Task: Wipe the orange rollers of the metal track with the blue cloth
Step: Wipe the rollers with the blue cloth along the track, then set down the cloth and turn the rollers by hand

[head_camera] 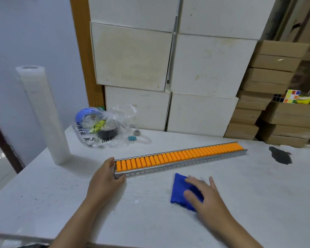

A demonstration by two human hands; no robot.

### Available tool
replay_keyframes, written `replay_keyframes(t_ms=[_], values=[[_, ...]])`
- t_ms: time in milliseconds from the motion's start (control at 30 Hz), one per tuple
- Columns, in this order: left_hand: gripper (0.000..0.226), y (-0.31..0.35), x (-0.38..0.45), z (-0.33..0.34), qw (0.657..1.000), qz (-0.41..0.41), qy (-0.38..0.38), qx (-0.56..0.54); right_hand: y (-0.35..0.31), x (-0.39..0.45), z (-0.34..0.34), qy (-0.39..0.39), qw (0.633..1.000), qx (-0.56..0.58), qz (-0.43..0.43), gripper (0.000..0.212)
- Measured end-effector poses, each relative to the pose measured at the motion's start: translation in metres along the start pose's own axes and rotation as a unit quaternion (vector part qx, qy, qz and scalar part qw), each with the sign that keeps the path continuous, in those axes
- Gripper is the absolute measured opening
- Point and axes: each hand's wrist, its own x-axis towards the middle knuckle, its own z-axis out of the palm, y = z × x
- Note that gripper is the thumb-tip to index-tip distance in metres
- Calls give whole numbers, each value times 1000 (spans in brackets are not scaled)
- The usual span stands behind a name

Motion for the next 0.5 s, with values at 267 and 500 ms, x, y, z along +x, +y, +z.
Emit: replay_keyframes(t_ms=[267, 500], values=[[71, 2, -3, 2, 999, -13, 22, -39, 73, 149, -68, 236, 962, -119, 75, 54], [75, -3, 2, 1, 999, -5, 13, -35, 125, 183, -97, 208, 934, -228, 177, 79]])
